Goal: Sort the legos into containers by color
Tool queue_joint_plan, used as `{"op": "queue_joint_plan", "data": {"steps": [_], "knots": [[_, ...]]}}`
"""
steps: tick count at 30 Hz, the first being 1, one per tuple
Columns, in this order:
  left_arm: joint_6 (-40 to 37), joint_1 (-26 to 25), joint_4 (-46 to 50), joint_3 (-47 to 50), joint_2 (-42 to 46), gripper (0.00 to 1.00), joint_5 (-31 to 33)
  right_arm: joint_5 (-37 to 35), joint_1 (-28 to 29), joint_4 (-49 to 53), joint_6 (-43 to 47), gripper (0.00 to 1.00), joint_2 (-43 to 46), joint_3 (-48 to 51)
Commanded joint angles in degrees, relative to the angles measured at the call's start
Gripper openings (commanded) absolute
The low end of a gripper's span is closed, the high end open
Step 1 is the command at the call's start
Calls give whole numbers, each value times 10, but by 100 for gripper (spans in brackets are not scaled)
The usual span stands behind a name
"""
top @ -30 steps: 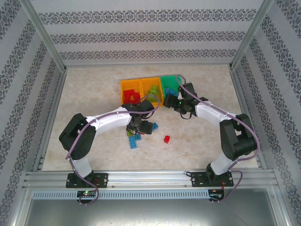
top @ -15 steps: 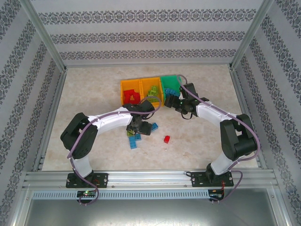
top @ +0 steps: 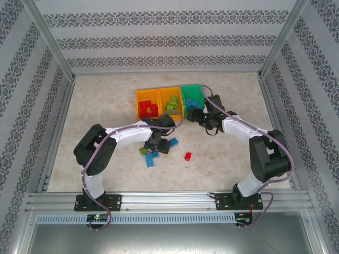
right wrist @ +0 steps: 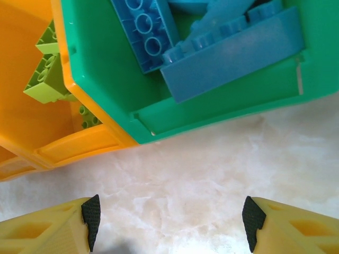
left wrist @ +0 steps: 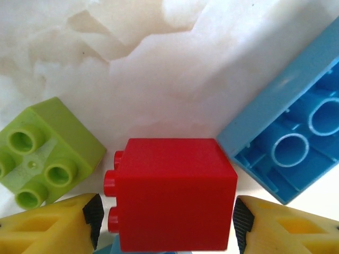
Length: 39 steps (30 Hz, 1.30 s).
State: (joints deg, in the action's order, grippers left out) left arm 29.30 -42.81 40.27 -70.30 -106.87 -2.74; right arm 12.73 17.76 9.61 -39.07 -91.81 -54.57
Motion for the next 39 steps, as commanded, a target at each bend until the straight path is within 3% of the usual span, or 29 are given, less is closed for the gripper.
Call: {"op": "queue_joint_plan", "data": {"steps": [1, 10, 14, 19, 30, 39], "knots": [[-19, -10, 3, -20, -17, 65, 8, -16, -8, 6, -3, 74, 22, 17], [-23, -10, 1, -34, -30, 55, 20, -22, -20, 11, -2, 75, 45, 38], [-21, -10, 3, -37, -31, 39, 21, -24, -21, 12, -3, 75, 48, 45], [-25, -10, 11, -37, -16, 30, 29, -28, -25, 15, 0, 75, 56, 53], [-52, 1, 75, -104, 34, 29, 100, -37, -18, 37, 21, 75, 96, 85], [-104, 105, 87, -214, 0, 30, 101, -71, 59, 99, 59, 75, 145, 105]]}}
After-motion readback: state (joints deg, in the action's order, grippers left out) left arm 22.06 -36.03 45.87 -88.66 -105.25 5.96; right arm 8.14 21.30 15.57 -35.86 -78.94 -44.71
